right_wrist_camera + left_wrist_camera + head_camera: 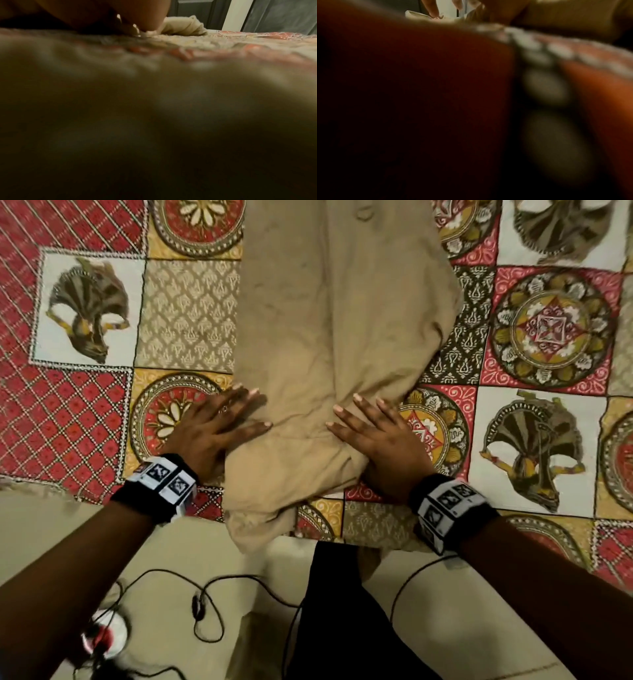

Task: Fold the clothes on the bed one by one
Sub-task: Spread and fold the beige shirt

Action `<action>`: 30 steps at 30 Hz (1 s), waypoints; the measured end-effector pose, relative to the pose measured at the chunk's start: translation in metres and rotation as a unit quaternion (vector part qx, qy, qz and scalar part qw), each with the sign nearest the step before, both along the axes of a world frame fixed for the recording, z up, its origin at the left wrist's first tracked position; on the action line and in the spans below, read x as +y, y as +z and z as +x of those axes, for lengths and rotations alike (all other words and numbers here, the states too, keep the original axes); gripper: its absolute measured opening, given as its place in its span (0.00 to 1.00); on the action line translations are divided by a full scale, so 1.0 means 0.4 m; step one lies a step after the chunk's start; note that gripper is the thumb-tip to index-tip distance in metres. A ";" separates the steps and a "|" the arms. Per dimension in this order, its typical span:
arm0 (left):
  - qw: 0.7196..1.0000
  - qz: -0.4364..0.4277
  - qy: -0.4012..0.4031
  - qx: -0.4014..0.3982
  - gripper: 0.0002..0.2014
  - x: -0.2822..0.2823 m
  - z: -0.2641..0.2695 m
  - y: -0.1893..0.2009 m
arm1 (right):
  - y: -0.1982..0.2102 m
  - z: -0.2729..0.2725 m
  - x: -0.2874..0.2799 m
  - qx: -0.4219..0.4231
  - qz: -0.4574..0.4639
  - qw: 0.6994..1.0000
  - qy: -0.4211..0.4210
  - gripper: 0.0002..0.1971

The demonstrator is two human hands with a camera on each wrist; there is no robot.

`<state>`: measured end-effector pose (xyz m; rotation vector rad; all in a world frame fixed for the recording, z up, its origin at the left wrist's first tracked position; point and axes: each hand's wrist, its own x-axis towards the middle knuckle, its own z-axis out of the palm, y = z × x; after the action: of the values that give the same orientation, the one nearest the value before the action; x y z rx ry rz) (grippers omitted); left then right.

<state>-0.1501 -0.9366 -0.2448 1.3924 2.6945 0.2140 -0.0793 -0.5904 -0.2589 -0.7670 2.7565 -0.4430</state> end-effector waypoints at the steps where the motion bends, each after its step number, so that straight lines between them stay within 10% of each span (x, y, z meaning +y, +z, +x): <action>1: 1.000 -0.011 -0.012 -0.012 0.26 0.005 0.000 0.006 | 0.001 0.001 0.005 0.001 -0.001 1.000 0.006 0.40; 12: 0.991 -0.034 -0.033 -0.125 0.21 0.031 0.266 0.121 | 0.130 0.224 0.067 -0.105 0.043 0.990 0.084 0.36; 17: 0.972 0.039 0.017 -0.229 0.22 0.049 0.295 0.182 | 0.186 0.254 0.090 -0.208 -0.054 0.976 -0.038 0.31; 26: 0.827 0.203 0.315 -0.419 0.15 0.196 -0.217 0.230 | 0.284 -0.238 0.149 -0.152 -0.222 0.913 -0.307 0.12; 30: 0.767 0.161 0.478 -0.397 0.20 0.273 -0.467 0.148 | 0.217 -0.493 0.176 -0.195 -0.175 0.901 -0.344 0.20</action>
<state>-0.3368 -0.8273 -0.1855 -0.2473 2.3191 1.0757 -0.2764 -0.5198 -0.1720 0.2704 2.4967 -1.1091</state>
